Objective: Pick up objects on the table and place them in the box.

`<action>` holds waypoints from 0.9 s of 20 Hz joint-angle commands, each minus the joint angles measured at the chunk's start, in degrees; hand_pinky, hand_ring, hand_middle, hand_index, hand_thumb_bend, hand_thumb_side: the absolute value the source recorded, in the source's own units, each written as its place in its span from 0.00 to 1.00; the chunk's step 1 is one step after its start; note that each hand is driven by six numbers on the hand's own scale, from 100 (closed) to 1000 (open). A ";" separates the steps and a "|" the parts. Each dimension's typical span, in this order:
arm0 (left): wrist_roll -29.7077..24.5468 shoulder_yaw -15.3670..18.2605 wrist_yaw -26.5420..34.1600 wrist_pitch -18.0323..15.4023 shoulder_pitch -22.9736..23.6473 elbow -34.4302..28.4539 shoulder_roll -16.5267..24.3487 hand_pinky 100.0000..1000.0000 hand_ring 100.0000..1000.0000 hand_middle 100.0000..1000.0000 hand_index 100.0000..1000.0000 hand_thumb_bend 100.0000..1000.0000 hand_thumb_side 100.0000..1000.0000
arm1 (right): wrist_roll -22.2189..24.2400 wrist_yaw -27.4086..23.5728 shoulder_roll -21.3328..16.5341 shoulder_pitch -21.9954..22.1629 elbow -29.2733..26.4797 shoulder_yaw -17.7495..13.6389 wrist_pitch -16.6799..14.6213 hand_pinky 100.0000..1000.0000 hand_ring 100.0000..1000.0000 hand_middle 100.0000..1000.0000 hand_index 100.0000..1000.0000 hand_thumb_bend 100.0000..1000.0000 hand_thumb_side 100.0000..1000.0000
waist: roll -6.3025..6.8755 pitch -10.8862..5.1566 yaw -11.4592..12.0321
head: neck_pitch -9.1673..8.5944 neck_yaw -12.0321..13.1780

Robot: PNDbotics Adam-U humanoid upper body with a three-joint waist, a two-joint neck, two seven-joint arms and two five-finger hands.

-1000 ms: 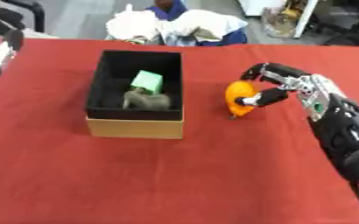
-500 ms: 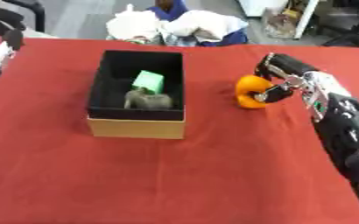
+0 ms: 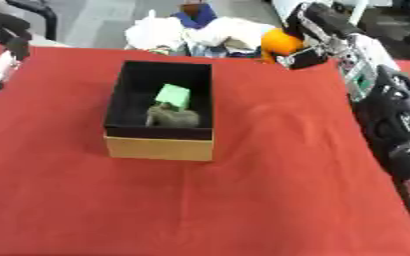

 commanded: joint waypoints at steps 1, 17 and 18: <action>-0.19 0.03 0.56 -0.24 -1.14 -1.45 0.28 0.60 0.48 0.54 0.71 0.13 0.53 | 0.38 -0.06 0.49 -2.11 -0.67 0.06 -0.25 0.58 0.50 0.16 0.26 0.21 0.00 | 0.32 -1.14 0.04 | -0.01 -0.29; -0.76 -0.20 1.40 -0.13 -1.63 -1.36 -2.00 0.60 0.47 0.53 0.71 0.13 0.56 | 4.68 13.57 12.24 -2.03 5.98 3.62 -6.14 0.77 0.80 0.79 0.92 0.38 0.74 | 0.89 -0.67 1.63 | -0.15 -1.56; -0.68 -0.10 1.39 -0.09 -1.52 -1.31 -1.97 0.60 0.47 0.53 0.71 0.13 0.56 | 6.06 13.50 12.07 -1.94 5.60 3.72 -6.43 0.79 0.83 0.83 0.94 0.41 0.77 | 0.86 -0.68 1.54 | -0.14 -1.48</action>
